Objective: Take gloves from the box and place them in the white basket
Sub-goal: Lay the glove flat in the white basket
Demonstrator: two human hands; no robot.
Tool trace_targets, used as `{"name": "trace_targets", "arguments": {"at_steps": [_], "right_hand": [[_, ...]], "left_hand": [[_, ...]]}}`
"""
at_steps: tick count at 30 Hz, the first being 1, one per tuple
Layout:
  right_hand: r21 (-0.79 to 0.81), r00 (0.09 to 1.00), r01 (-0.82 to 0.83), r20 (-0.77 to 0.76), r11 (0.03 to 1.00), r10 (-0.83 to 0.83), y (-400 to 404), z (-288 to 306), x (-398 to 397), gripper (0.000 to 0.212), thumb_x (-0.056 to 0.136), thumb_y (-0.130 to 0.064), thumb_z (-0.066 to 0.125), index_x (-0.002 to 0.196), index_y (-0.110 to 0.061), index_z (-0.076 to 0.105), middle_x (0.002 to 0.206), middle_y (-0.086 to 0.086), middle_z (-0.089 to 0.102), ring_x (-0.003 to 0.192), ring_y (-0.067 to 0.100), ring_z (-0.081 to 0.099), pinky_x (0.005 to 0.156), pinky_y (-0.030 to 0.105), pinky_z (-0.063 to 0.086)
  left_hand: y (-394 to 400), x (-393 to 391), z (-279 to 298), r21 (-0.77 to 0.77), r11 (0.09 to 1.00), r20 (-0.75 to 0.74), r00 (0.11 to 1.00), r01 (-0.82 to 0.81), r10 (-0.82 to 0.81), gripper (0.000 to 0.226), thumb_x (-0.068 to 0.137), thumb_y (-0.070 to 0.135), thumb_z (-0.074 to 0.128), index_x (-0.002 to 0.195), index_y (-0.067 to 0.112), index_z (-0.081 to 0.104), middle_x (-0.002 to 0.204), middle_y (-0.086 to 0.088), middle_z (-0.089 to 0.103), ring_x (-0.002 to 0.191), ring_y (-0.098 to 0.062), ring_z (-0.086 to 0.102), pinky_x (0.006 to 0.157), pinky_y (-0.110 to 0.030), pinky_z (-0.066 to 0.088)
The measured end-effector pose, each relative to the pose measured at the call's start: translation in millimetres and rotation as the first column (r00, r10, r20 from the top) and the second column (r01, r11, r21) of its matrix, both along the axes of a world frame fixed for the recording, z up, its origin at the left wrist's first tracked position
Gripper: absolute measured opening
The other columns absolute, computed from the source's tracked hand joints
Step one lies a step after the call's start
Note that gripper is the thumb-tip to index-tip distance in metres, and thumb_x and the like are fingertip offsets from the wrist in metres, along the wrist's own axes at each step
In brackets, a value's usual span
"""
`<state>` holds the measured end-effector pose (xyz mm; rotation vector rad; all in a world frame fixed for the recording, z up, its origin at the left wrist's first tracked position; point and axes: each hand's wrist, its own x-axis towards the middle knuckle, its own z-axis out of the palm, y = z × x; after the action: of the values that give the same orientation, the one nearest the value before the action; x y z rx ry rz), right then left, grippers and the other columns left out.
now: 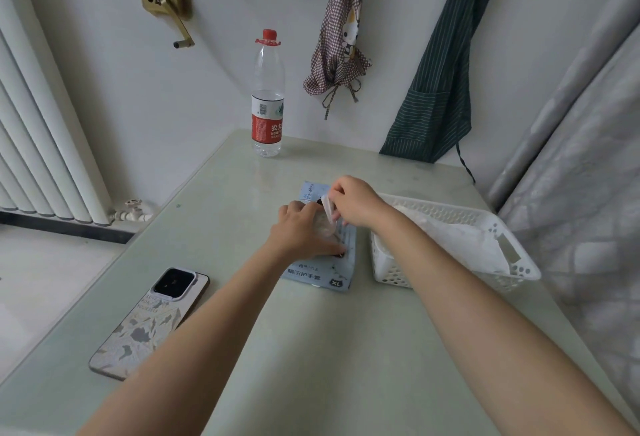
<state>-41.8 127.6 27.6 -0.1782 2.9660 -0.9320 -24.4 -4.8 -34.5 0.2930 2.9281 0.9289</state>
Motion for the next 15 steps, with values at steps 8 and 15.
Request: {"name": "trace_targets", "arguments": {"at_steps": [8, 15], "right_hand": [[-0.383, 0.937, 0.143, -0.245, 0.912, -0.250, 3.4, 9.7, -7.8, 0.019, 0.101, -0.014, 0.038, 0.095, -0.004, 0.052, 0.082, 0.015, 0.065, 0.052, 0.010, 0.059, 0.047, 0.016, 0.047], [-0.127, 0.988, 0.135, -0.061, 0.983, -0.144, -2.1, -2.8, -10.3, 0.027, 0.098, -0.012, 0.040, 0.099, 0.006, 0.060, 0.087, 0.018, 0.071, 0.074, 0.025, 0.071, 0.074, 0.038, 0.059]], "left_hand": [[0.9, 4.3, 3.2, -0.035, 0.999, 0.019, 0.999, -0.032, 0.032, 0.118, 0.061, 0.066, 0.080, 0.152, 0.020, 0.018, 0.151, -0.003, 0.030, 0.141, -0.025, 0.022, 0.111, -0.043, 0.032], [18.4, 9.2, 5.9, -0.114, 0.993, -0.092, 0.996, -0.015, 0.004, 0.074, 0.072, 0.069, 0.067, 0.129, 0.025, 0.049, 0.122, -0.002, 0.048, 0.119, -0.025, 0.040, 0.093, -0.038, 0.037]]}}
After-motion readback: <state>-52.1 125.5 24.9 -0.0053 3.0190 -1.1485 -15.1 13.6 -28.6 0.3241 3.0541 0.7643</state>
